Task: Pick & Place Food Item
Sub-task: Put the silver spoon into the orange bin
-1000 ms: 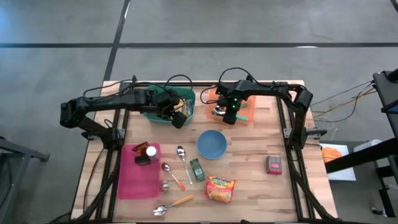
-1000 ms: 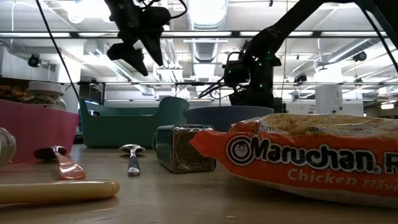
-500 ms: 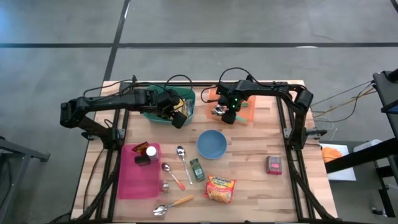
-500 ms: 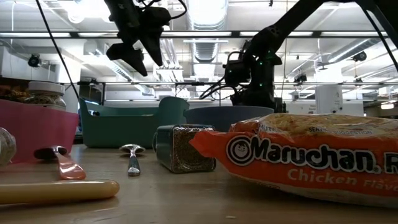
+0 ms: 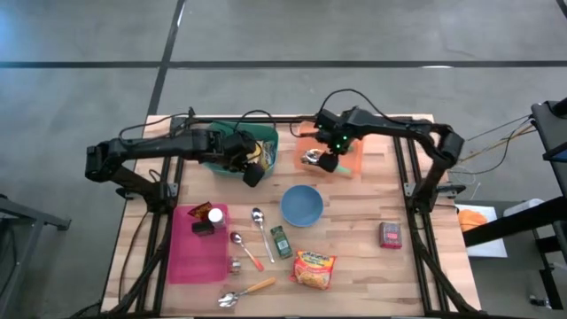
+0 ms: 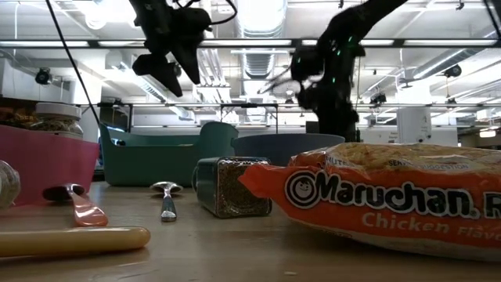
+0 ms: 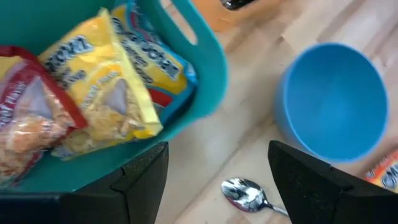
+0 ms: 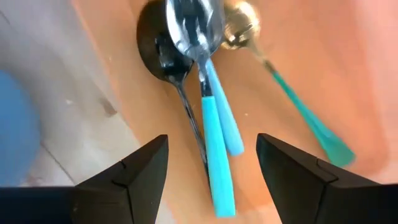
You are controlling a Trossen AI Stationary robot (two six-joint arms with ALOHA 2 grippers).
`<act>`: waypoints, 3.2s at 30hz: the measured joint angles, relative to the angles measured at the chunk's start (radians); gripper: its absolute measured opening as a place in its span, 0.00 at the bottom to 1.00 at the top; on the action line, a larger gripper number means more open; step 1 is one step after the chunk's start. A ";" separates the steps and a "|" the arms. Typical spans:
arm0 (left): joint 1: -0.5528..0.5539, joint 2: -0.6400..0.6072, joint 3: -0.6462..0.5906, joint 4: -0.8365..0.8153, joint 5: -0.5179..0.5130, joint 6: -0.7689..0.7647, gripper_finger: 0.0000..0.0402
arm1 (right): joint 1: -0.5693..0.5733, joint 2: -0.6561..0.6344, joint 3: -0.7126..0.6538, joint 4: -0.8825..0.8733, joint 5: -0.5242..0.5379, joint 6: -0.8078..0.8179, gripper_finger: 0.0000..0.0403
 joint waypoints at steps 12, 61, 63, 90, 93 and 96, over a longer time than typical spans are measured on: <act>-0.153 0.002 0.008 -0.050 0.000 -0.331 0.69 | 0.162 -0.272 0.000 -0.001 0.082 0.336 0.60; -0.520 0.014 0.007 0.214 -0.029 -0.843 0.69 | 1.118 -0.264 -0.391 0.571 0.235 1.348 0.60; -0.520 0.022 0.009 0.210 -0.022 -0.797 0.68 | 1.118 -0.264 -0.402 0.590 0.237 1.355 0.60; -0.415 0.319 0.001 0.075 0.074 -0.830 0.39 | 1.116 -0.264 -0.389 0.579 0.265 1.428 0.60; -0.415 0.359 0.001 0.086 0.105 -0.829 0.39 | 1.116 -0.264 -0.388 0.577 0.265 1.427 0.60; -0.415 0.392 0.001 0.100 0.117 -0.829 0.39 | 1.116 -0.264 -0.388 0.580 0.265 1.426 0.60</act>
